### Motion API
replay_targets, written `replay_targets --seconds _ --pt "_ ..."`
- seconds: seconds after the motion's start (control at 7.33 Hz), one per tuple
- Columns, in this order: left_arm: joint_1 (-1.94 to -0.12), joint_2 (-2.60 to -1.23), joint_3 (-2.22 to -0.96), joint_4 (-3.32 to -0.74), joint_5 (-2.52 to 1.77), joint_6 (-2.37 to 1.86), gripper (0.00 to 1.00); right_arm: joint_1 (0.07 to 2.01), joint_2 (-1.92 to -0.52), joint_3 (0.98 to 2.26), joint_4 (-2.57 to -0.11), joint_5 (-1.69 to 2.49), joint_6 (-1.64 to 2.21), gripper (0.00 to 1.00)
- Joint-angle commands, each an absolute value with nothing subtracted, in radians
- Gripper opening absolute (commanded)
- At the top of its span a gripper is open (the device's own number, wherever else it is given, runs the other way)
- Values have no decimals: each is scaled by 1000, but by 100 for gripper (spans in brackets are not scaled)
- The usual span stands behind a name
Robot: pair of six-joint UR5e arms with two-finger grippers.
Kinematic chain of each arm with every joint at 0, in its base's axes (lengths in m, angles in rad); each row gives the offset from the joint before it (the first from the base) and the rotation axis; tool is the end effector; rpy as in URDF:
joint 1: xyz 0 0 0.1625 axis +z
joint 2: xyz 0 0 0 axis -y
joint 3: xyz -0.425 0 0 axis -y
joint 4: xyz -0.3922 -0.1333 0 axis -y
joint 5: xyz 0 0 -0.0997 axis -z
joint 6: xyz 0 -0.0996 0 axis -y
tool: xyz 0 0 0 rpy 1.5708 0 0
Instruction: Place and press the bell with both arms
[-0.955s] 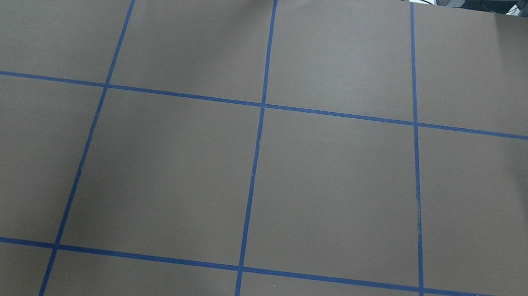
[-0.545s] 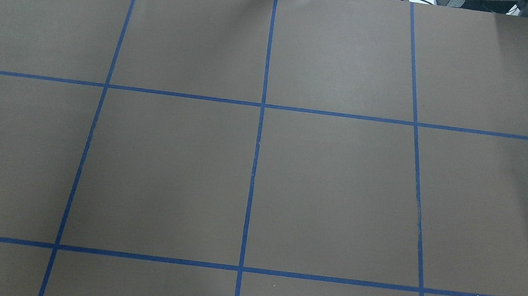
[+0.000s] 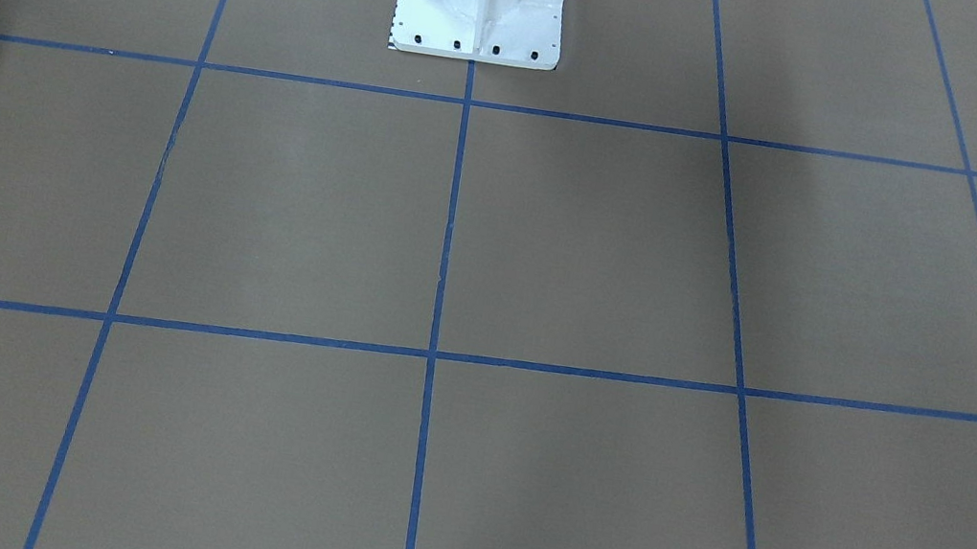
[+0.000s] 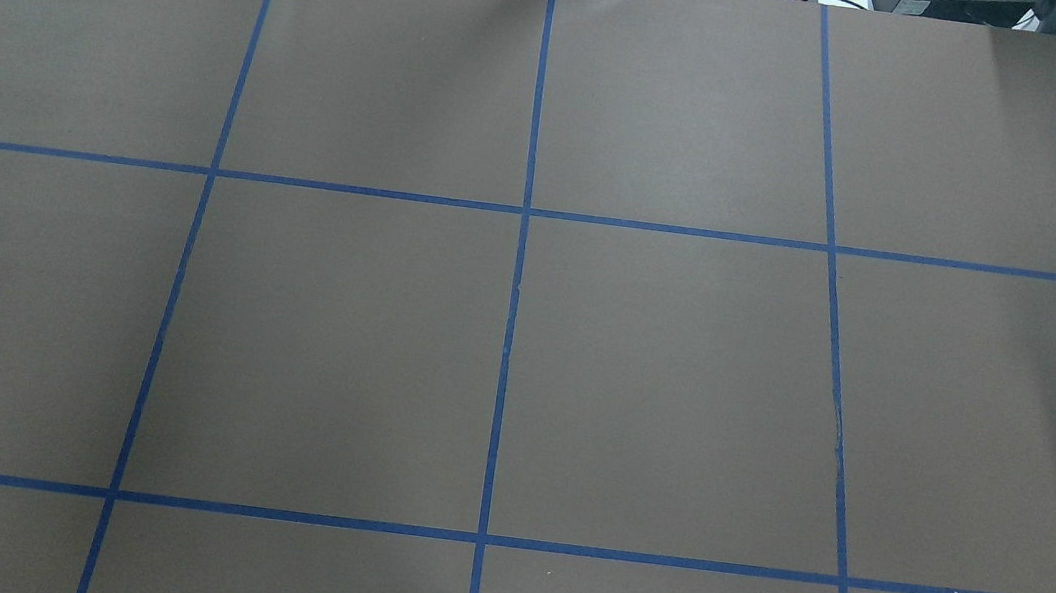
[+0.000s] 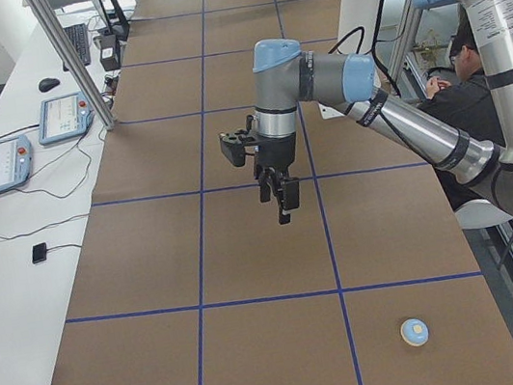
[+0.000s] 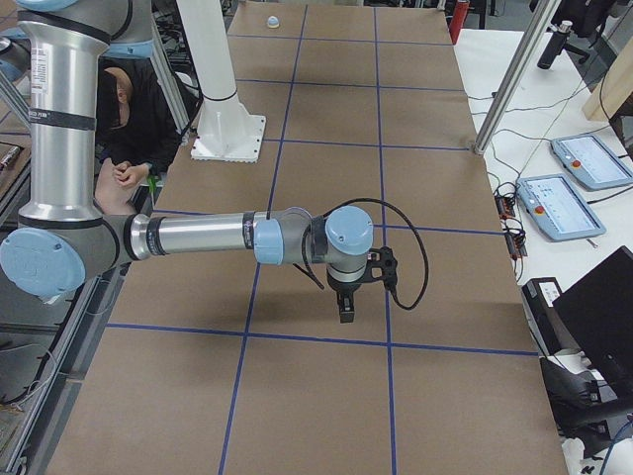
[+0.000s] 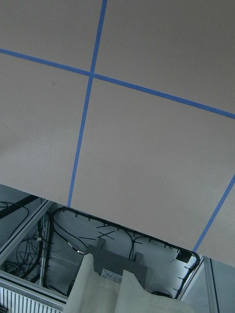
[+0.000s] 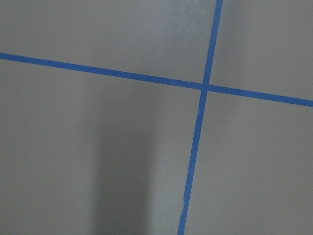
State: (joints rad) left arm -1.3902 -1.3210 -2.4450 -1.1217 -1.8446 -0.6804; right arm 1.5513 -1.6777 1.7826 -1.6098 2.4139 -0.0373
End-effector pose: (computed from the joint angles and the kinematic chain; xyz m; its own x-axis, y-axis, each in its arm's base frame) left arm -0.0457 -0.3418 0.4221 0.8409 -0.4389 -0.3167 0.4530 0.8909 -0.0319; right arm 0.0502 -0.4496 0.6035 0.6629 -0.0993 0.7421 0.0442 0.9946 0.0936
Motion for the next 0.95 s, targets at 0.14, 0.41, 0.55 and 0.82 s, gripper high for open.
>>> replay_targets --seconds 0.14,0.41,0.55,0.82 --pt "-1223 -1278 -2465 -1126 -1756 -1154 100 1551 -1671 1784 -1608 2415 -6 100" --pt "-1139 -1234 -2462 -1127 -1702 -1369 100 1551 -1667 1786 -1608 2416 -5 100" --pt "-1096 -1179 -2453 -1188 -1637 -1493 100 1551 -1667 1784 -1608 2416 -5 100" --pt "-1068 -1019 -2422 -1334 -1606 -1588 100 1551 -1667 1790 -1608 2416 -5 100"
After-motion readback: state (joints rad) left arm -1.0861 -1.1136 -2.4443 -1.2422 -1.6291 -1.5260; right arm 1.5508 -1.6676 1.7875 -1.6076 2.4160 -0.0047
